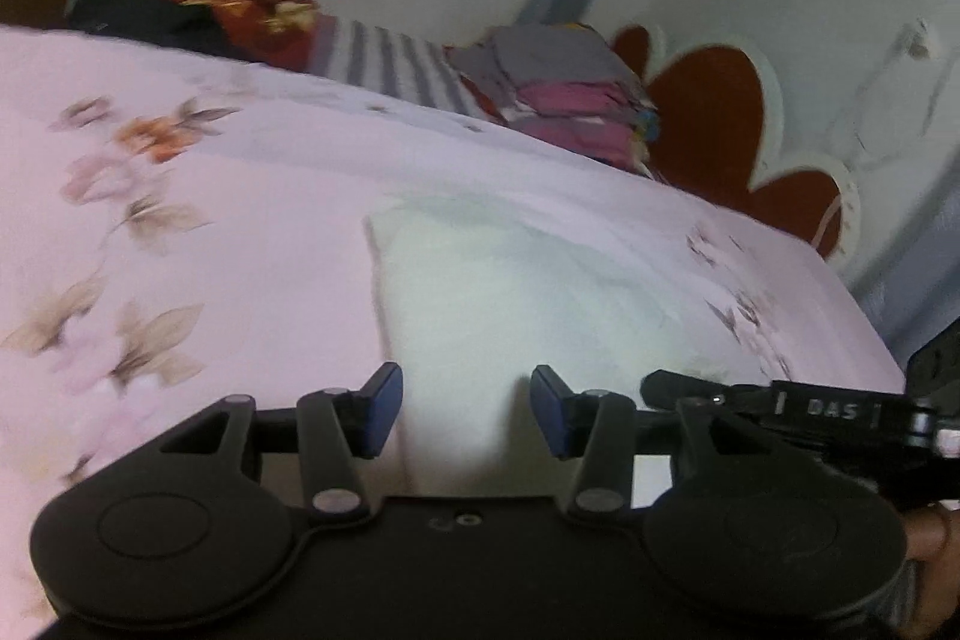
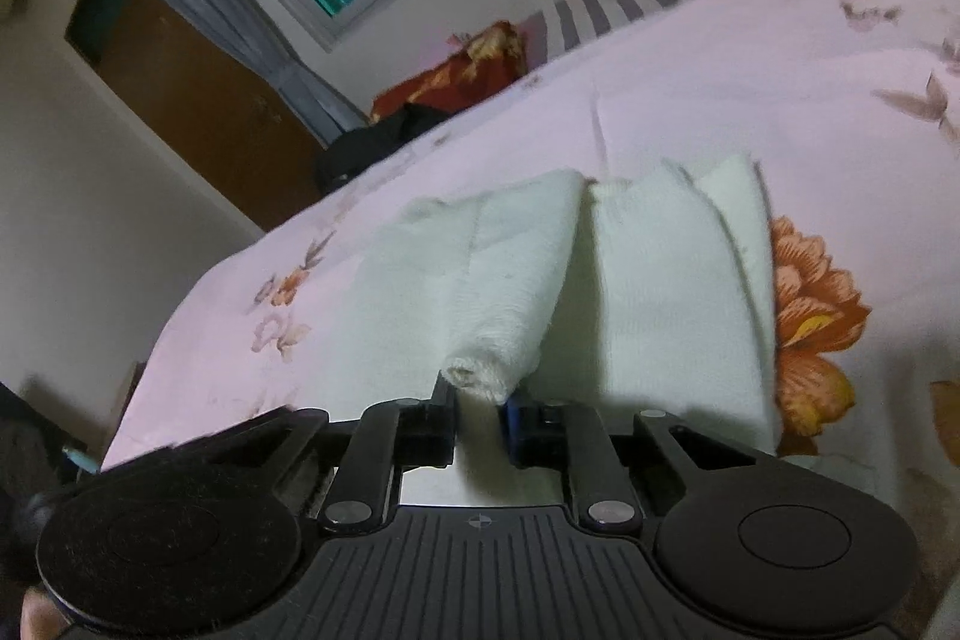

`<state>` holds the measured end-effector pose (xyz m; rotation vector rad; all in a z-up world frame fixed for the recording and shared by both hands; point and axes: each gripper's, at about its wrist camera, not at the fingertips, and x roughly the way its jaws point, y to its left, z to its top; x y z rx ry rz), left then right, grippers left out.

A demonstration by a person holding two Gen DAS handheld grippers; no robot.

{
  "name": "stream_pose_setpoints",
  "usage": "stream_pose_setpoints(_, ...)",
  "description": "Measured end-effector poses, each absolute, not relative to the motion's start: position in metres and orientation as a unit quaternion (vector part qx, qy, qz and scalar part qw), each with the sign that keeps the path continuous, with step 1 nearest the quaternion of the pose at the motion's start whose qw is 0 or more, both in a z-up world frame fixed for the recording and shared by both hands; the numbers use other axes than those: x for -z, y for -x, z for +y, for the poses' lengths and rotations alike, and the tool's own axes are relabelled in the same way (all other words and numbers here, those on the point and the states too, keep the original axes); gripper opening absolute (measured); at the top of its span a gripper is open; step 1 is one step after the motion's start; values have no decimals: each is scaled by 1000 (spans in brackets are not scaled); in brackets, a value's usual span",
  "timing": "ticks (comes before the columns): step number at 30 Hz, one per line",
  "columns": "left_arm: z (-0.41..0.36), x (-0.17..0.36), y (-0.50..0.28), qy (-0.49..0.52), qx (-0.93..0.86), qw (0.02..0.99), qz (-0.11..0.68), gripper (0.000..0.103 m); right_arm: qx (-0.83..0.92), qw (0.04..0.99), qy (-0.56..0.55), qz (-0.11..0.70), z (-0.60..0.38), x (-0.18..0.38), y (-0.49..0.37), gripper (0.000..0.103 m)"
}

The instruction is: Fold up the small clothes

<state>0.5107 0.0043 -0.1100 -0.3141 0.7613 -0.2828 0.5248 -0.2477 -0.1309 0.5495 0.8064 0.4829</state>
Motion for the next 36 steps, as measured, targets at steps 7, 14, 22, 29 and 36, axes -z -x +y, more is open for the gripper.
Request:
stream_pose_setpoints(7, -53, 103, -508, 89, 185, 906, 370, 45, -217, 874, -247, 357, -283, 106, -488, 14)
stream_pose_setpoints(14, -58, 103, -508, 94, 192, 901, 378, 45, -189, 860, -278, 384, -304, 134, -487, 14)
stream_pose_setpoints(22, -63, 110, -512, 90, 194, 895, 391, 45, -177, 849, -281, 410, -315, 140, -502, 14)
stream_pose_setpoints(29, -65, 115, -504, 68, 204, 893, 395, 45, -172, 844, -256, 438, -313, 135, -497, 14)
stream_pose_setpoints(36, -54, 98, -493, 67, 200, 911, 355, 45, -175, 857, -253, 414, -314, 127, -493, 15)
